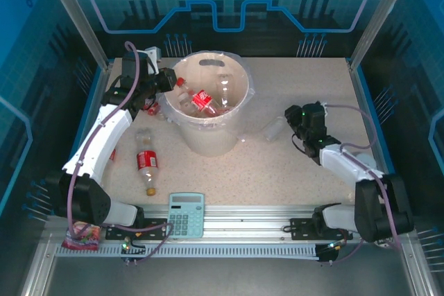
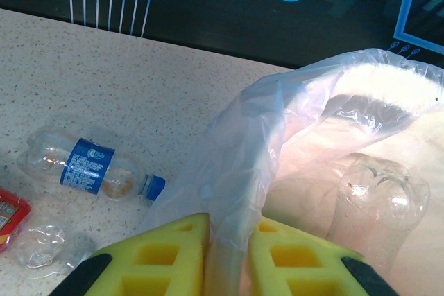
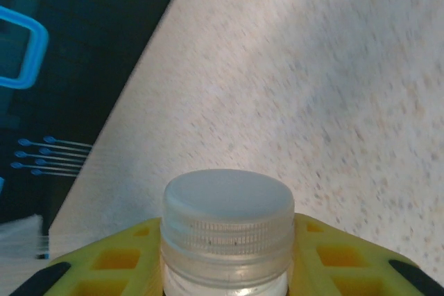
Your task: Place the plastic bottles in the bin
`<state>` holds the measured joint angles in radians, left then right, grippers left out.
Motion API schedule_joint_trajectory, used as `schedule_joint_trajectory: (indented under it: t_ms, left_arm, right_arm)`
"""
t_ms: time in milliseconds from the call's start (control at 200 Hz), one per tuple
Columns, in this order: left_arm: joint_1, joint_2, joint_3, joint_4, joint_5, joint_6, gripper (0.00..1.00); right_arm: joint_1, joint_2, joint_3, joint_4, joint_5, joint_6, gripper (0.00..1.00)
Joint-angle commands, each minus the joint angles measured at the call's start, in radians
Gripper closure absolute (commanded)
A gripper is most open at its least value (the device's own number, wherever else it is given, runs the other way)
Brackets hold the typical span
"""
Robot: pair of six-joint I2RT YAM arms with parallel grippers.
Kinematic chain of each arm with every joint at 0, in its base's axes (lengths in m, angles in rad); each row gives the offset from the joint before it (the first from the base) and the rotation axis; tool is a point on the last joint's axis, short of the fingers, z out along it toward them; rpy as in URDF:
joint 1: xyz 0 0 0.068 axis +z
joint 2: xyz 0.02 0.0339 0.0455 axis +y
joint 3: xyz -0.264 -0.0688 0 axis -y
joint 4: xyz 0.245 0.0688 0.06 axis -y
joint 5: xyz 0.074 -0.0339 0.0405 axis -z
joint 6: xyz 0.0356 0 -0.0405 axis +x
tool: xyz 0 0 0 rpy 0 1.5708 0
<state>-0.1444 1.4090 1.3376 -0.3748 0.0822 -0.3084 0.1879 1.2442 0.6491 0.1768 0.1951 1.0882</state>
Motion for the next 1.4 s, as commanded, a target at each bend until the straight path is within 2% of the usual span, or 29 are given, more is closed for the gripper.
schedule_joint_trajectory:
  t_ms: [0,180,335,445,565,780,1066,1231,1396]
  left_arm:
    - [-0.023,0.030,-0.021,-0.066,0.031,0.025,0.80]
    - [-0.023,0.026,-0.021,-0.063,0.037,0.021,0.80]
    - [-0.026,0.023,-0.022,-0.061,0.045,0.014,0.81]
    - [-0.030,0.022,-0.022,-0.061,0.044,0.014,0.80]
    - [-0.037,0.025,-0.023,-0.061,0.043,0.013,0.80]
    - [-0.041,0.025,-0.023,-0.061,0.042,0.015,0.80]
    - [-0.044,0.018,-0.022,-0.063,0.042,0.016,0.81]
    - [-0.044,0.011,-0.022,-0.063,0.039,0.017,0.81]
    - [-0.044,0.011,-0.023,-0.061,0.042,0.018,0.80]
  right_arm:
    - [-0.025,-0.095,0.119,-0.107,0.059,-0.226,0.65]
    - [-0.044,-0.152,0.278,-0.138,0.078,-0.430,0.71]
    - [-0.026,-0.143,0.417,-0.119,0.078,-0.555,0.70]
    - [0.021,-0.124,0.522,-0.118,0.140,-0.675,0.69]
    - [0.072,-0.101,0.619,-0.100,0.114,-0.728,0.70]
    - [0.269,-0.014,0.783,-0.094,0.063,-0.860,0.70]
    - [0.420,0.112,0.874,-0.082,-0.089,-0.882,0.71]
    - [0.518,0.208,0.917,-0.134,-0.115,-0.936,0.71]
    - [0.551,0.290,0.924,-0.176,-0.132,-0.927,0.71]
